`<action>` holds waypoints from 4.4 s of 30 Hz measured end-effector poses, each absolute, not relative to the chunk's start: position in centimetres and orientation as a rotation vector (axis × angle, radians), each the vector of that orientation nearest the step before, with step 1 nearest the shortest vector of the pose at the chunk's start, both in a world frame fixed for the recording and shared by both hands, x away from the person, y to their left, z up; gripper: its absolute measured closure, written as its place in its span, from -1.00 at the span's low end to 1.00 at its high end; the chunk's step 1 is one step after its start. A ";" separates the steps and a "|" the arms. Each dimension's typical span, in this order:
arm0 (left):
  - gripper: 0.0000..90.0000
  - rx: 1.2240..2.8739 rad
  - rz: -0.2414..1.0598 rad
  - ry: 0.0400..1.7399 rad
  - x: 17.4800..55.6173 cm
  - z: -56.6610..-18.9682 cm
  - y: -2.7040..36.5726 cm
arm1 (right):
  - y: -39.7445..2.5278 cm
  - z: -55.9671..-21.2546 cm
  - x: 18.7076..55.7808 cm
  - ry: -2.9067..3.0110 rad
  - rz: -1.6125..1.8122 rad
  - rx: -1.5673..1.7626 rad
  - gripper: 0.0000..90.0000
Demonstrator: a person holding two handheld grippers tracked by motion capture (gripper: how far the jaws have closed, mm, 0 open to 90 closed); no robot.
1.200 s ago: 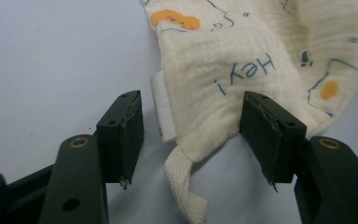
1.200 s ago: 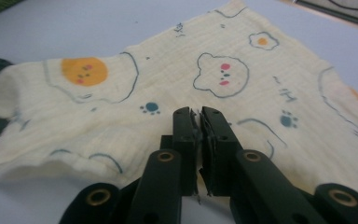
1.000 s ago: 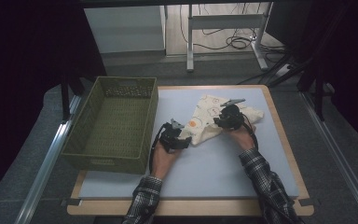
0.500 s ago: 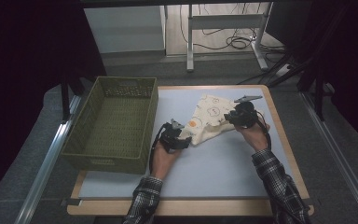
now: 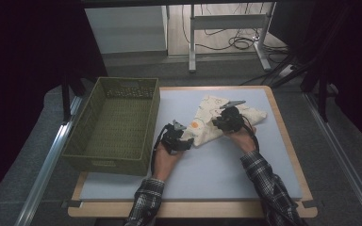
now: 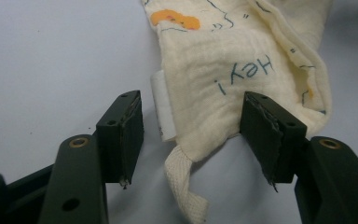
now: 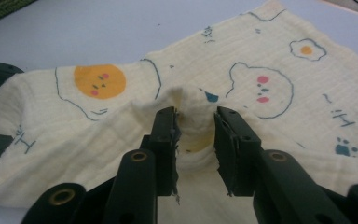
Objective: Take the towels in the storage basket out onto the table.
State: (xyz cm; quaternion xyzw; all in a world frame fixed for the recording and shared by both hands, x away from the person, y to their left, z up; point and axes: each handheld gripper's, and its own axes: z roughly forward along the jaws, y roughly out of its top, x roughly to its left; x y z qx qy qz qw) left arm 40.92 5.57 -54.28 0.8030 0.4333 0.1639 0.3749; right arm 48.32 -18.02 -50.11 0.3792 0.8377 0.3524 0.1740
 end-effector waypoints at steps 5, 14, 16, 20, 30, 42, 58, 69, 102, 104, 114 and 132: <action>-0.12 2.060 0.420 1.108 40.9 -54.3 5.6 | -18.0 -51.2 48.2 2.412 0.961 1.051 0.38; -0.12 2.057 0.418 1.113 40.9 -54.3 5.6 | -18.5 -51.1 47.5 2.379 0.908 1.051 0.86; -0.11 2.055 0.417 1.113 40.9 -54.3 5.6 | -19.5 -50.3 46.7 2.372 0.940 1.064 0.86; -0.13 2.054 0.415 1.105 40.9 -54.3 5.7 | -21.3 -49.4 45.0 2.367 0.969 1.071 0.85; -0.09 2.040 0.342 1.030 40.0 -54.0 5.8 | -26.7 -49.0 38.7 2.334 1.002 1.058 0.84; -0.01 2.061 0.413 1.036 38.6 -51.9 6.0 | -33.5 -48.5 31.9 2.238 1.025 1.141 0.44; 0.39 2.099 0.397 1.081 40.0 -53.7 6.0 | -30.8 -52.1 32.1 2.303 0.968 1.161 0.22; 0.93 2.137 0.434 1.063 39.2 -53.4 5.3 | -31.0 -52.2 31.2 2.301 1.019 1.175 0.94; 0.80 2.069 0.303 1.025 23.9 -54.0 7.6 | -34.1 -51.1 24.6 2.376 1.107 1.138 0.93; 0.73 2.066 0.335 1.021 23.6 -54.0 7.7 | -34.3 -51.2 24.2 2.378 1.101 1.143 0.93; 0.13 2.043 0.368 1.038 26.8 -52.6 8.2 | -34.5 -50.8 25.9 2.318 1.121 1.162 0.42; -0.21 2.024 0.364 1.064 35.6 -51.7 5.5 | -34.8 -50.7 30.9 2.259 1.124 1.249 0.05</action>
